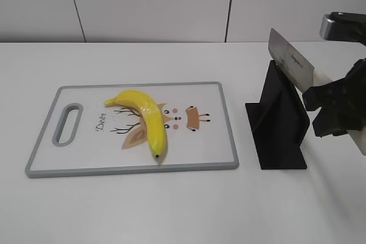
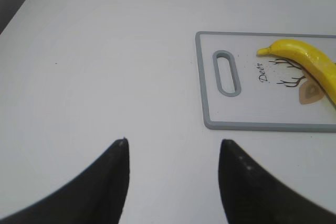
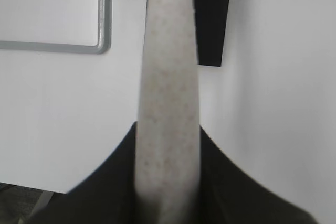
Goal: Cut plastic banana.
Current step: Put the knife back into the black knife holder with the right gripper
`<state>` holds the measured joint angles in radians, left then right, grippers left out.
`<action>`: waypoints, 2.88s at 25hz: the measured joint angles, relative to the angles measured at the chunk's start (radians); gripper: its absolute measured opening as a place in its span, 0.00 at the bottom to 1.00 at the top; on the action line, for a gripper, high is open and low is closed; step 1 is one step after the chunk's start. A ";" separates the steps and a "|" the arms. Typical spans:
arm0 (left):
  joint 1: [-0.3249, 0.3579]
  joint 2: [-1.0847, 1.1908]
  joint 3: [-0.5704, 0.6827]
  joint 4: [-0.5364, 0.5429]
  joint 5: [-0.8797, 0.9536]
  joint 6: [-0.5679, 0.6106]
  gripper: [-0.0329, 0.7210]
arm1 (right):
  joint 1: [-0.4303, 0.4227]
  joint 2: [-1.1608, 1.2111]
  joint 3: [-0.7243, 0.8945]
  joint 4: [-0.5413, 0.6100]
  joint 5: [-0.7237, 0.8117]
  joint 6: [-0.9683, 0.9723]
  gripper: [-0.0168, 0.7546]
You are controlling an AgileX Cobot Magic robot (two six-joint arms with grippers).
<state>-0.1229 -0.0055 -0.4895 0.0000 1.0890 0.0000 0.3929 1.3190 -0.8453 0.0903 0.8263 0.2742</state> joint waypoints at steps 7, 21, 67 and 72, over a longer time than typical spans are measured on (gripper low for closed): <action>0.000 0.000 0.000 0.000 0.000 0.000 0.70 | 0.000 0.001 0.000 -0.006 -0.007 0.005 0.25; 0.000 0.000 0.000 0.005 0.000 0.000 0.70 | 0.000 -0.018 0.000 0.005 -0.015 0.028 0.25; 0.000 0.000 0.000 0.009 0.000 0.000 0.66 | 0.000 0.041 -0.240 0.077 0.099 -0.187 0.72; 0.000 0.000 0.000 0.009 0.000 0.000 0.66 | 0.000 -0.037 -0.272 0.078 0.148 -0.249 0.72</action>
<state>-0.1229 -0.0055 -0.4895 0.0093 1.0890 0.0000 0.3929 1.2819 -1.1170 0.1686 0.9741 0.0253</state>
